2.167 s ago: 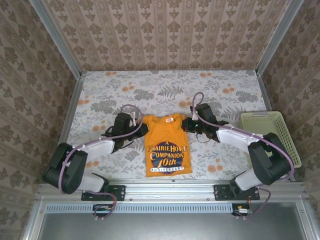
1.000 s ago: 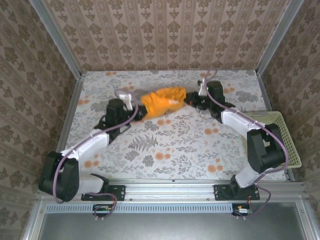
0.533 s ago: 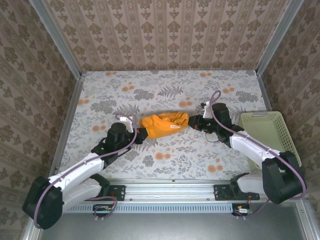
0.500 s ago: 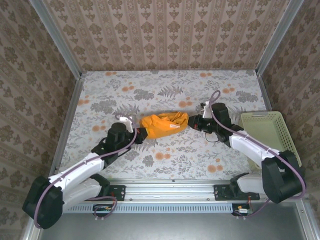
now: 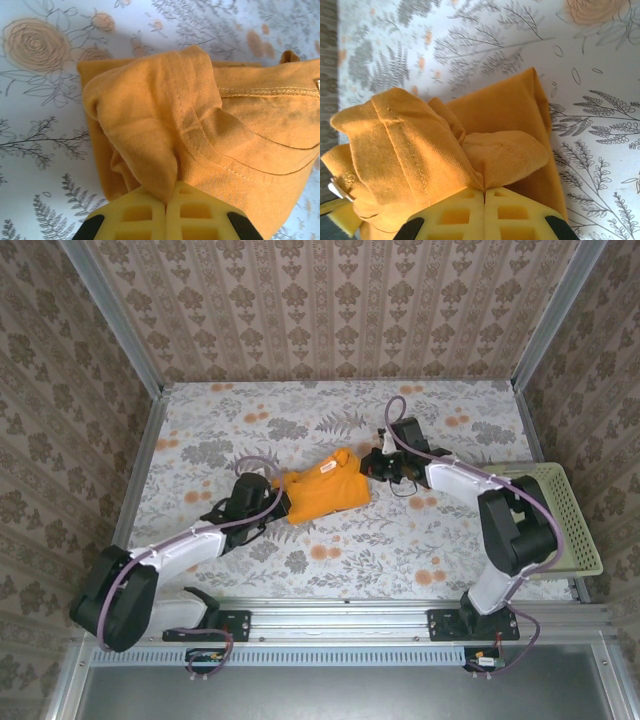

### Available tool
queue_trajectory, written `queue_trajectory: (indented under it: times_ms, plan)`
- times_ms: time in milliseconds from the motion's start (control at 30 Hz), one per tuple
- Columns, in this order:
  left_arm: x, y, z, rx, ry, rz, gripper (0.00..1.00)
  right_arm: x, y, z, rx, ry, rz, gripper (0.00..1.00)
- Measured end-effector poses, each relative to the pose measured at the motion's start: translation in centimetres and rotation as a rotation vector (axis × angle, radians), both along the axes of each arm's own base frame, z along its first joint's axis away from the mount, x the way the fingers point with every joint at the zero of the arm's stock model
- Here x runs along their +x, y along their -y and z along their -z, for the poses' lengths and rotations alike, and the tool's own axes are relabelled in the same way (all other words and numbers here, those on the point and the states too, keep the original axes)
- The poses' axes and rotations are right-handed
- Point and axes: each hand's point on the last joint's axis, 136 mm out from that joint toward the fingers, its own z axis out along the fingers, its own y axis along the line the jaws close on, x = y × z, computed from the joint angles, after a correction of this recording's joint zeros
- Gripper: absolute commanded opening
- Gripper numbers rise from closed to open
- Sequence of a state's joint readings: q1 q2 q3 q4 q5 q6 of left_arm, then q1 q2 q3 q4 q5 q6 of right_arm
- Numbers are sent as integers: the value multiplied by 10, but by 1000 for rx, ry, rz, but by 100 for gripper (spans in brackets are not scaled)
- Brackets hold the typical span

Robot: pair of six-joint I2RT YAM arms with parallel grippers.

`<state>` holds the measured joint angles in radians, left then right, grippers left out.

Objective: Fold the inside-out t-shirt

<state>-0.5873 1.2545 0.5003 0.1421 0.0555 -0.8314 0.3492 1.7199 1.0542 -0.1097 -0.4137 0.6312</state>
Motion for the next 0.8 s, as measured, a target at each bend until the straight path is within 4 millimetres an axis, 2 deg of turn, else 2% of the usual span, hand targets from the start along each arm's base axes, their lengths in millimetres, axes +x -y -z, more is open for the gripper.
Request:
queue_trajectory:
  times_ms: [100,267,533,600,667,800]
  plan:
    - [1,-2,9,21,-17,-10,0,2,-2,12,-31,-18,-9,0]
    - [10,-8,20,38,-28,-32,0,10,-4,18,-63,-16,-16,0]
    - [32,-6,26,85,-12,-14,0,15,-2,37,-161,-42,-6,0]
    - [36,-3,29,93,-13,0,4,15,1,44,-186,-60,3,0]
    - [37,-2,34,103,-26,12,11,12,4,49,-201,-79,5,10]
    - [40,-7,34,94,-45,18,32,11,7,48,-231,-82,-3,32]
